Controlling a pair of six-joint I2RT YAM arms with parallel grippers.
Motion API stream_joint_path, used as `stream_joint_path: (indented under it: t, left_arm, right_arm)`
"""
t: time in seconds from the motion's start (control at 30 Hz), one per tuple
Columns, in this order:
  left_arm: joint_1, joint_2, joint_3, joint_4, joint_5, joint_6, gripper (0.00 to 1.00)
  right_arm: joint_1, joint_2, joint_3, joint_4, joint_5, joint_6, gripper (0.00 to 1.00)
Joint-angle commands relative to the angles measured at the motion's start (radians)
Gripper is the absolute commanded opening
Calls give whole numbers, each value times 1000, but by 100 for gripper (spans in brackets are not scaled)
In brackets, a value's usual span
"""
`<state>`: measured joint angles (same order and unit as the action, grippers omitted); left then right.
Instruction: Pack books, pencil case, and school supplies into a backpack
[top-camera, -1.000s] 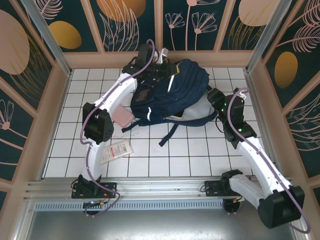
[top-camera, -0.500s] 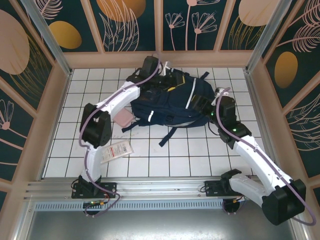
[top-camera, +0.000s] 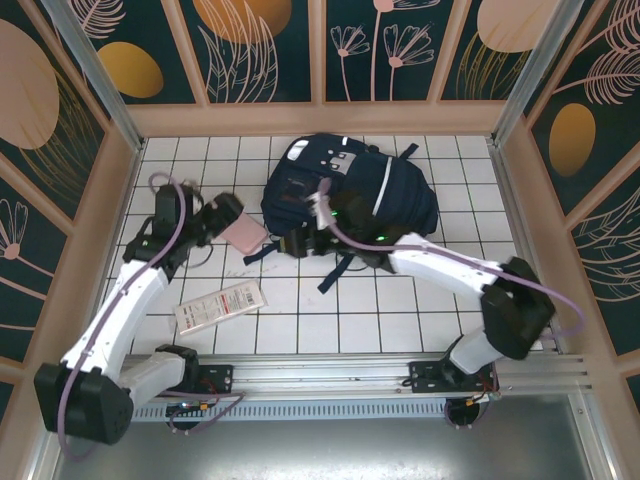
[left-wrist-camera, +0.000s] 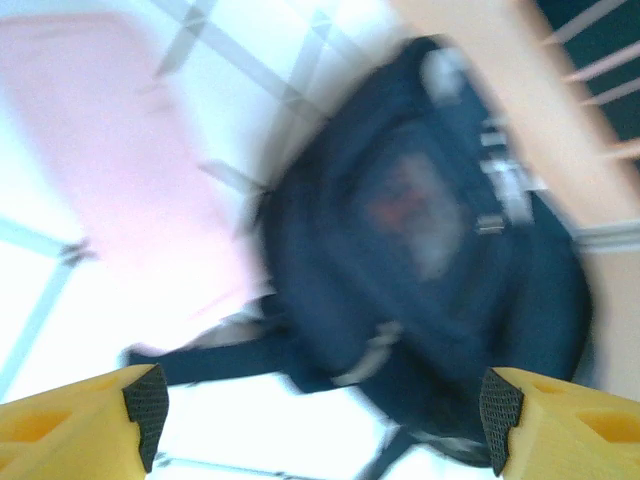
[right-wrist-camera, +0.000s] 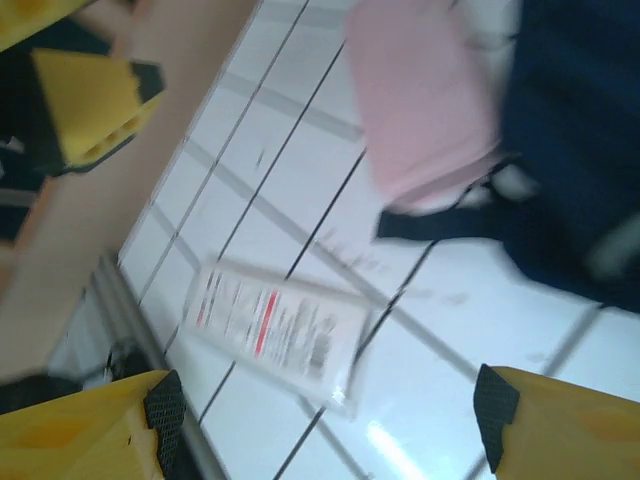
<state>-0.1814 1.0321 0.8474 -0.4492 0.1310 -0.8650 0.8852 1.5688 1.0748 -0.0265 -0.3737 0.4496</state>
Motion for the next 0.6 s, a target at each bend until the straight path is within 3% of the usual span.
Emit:
stream_joint_path:
  t: [0.0,0.1,0.23,0.57]
  left_arm:
    - [53,-54,-94,-175,-149,-13,84]
    - [95,-30,-203,-141,-102,-41,84]
    - [137,43,-285,-59,-125,-43,84]
    - [224,128,-326,51,-182,-30,85]
  right_arm:
    - [96,79,76,-60,-66,-31,78]
    - [128,118,53,-1,-125,22,78]
    - [169,153,12,38,-195,31,78]
    - [269,398,96,40,-276,38,75]
